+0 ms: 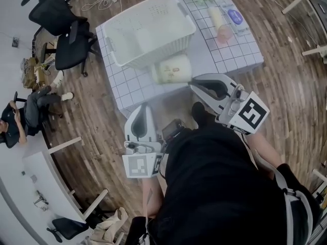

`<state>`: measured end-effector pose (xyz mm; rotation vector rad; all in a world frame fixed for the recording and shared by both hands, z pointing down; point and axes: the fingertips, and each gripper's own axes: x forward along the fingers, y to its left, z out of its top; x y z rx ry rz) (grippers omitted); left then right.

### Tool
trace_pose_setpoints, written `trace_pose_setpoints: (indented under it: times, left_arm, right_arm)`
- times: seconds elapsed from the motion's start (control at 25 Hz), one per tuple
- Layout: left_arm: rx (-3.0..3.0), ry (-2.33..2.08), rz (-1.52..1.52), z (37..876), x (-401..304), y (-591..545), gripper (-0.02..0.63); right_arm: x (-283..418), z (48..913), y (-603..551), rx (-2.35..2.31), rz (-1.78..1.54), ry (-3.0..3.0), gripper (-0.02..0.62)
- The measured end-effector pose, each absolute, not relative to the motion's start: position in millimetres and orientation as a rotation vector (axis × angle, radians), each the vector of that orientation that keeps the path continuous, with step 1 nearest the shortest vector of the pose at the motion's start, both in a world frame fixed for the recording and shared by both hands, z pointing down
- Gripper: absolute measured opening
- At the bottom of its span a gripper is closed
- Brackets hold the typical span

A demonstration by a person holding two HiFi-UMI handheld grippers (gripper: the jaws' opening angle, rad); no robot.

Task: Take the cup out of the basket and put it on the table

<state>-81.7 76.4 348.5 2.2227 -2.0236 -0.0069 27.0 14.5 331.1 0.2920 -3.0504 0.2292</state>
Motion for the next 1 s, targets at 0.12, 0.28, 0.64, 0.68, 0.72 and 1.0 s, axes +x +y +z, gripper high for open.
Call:
trace_pose_setpoints:
  times: [0.12,0.28,0.64,0.68,0.72,1.0]
  left_arm:
    - [2.233,-2.012,-0.029,348,-84,95,0.009]
    - [2.266,-1.984,-0.040,348,-85,120,0.009]
    - [2.304,-1.882,-0.047,361,-86,172,0.009]
    - [2.312,-1.872,-0.044,361,-86,176,0.009]
    - [2.318,-1.866,-0.042,361,-85,180,0.009]
    - [2.320,-1.874,-0.050,354,-77,188,0.009]
  right_arm:
    - [25,330,37,0.305,0.227,-3.048,0.025]
    - [22,327,62,0.345,0.207,-3.050,0.026]
    - [23,334,122,0.425,0.223,-3.024,0.025]
    - [24,335,127,0.429,0.226,-3.019,0.026]
    - [25,337,132,0.428,0.228,-3.014,0.025]
    - [32,326,140,0.416,0.197,-3.047,0.025]
